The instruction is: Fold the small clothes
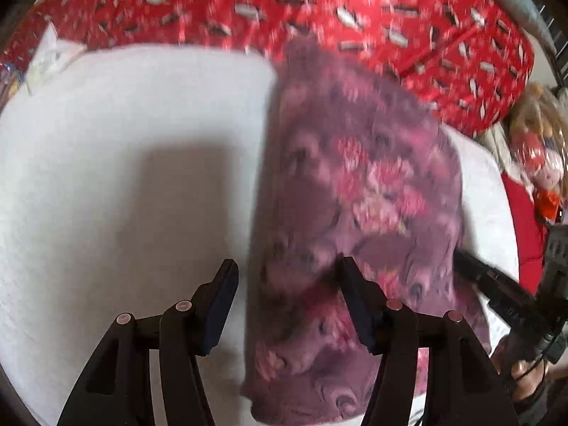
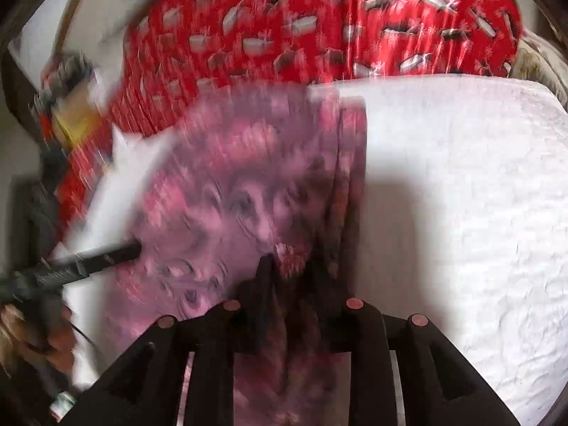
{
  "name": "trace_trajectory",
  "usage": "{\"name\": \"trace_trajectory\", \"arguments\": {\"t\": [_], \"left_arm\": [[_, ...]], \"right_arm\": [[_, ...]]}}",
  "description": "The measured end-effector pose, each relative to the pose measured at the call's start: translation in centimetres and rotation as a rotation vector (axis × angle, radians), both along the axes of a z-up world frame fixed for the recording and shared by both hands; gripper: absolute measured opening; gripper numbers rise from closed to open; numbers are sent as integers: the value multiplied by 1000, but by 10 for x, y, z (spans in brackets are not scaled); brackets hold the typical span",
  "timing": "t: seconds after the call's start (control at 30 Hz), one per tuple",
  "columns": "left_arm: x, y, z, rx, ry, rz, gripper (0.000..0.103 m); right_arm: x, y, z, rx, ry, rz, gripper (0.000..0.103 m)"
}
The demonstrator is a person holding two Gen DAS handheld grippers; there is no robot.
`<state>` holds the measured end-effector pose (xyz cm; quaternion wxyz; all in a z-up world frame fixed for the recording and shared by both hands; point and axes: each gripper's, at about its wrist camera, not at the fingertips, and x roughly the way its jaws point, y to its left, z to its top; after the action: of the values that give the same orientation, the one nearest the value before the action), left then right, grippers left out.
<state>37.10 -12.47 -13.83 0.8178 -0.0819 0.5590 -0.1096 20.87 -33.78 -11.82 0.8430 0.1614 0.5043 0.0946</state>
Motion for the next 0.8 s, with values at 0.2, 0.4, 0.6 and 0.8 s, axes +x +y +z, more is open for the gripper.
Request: {"name": "trace_trajectory", "arguments": {"t": [0.2,0.4,0.6,0.8], "left_arm": [[-30,15,20,-31,-25,1,58],[-49,12,3,9,29,-20,57],[-37,23,37,-33,-54,-26,58],[11,32,24,-131,17,-5,59]], "right_arm": [[-38,5,41,24,-91,46,26],[-65,7,7,-145,8,73,20],[-40,-30,42,39,-58,-83,35],[-5,-55,15,189,15,-220,43]]}}
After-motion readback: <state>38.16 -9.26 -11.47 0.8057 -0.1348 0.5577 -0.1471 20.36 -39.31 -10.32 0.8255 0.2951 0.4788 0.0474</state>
